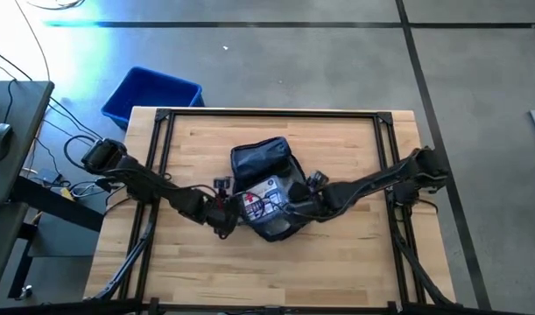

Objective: Unpack backpack
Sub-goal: Close the black backpack

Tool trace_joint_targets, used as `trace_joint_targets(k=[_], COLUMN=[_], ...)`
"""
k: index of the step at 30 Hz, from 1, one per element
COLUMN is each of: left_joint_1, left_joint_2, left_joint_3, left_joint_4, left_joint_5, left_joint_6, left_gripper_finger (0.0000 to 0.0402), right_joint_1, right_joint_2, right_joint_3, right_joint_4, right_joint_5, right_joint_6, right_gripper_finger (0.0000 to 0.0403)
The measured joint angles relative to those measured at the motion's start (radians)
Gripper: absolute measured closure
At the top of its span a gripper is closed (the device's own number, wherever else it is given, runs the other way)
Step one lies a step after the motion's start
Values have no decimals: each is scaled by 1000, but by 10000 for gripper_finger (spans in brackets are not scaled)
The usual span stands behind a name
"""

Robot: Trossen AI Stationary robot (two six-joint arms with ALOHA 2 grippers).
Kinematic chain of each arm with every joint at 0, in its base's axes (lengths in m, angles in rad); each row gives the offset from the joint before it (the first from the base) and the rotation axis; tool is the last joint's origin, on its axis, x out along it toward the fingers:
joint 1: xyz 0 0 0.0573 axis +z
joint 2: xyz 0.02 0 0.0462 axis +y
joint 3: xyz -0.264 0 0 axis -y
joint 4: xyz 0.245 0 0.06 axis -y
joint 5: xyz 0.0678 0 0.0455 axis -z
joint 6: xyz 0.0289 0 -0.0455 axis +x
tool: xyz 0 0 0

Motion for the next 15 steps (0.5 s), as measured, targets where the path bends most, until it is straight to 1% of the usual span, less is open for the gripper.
trace_joint_targets(k=[2, 4, 7, 9, 11, 13, 15], left_joint_1=[-33, -72, -144, -198, -249, -289, -311], left_joint_2=[-13, -28, -67, -85, -96, -100, -99], left_joint_3=[0, 0, 0, 0, 0, 1, 1], left_joint_4=[-18, -37, -62, -66, -68, -66, -75], left_joint_5=[-9, -13, -25, -63, -102, -139, -164], left_joint_6=[-34, -77, -200, -287, -349, -396, -426], left_gripper_finger=[401, 401, 402, 402, 401, 402, 402], right_joint_1=[34, 71, 120, 152, 180, 215, 248], right_joint_2=[-1, 0, 0, 1, 1, 1, -1], right_joint_3=[-36, -96, -185, -235, -267, -275, -261], right_joint_4=[23, 103, 273, 388, 487, 561, 574], right_joint_5=[-77, -143, -194, -235, -299, -327, -305], right_joint_6=[-28, -56, -78, -58, -38, -33, -52], right_gripper_finger=[101, 101, 101, 101, 101, 101, 101])
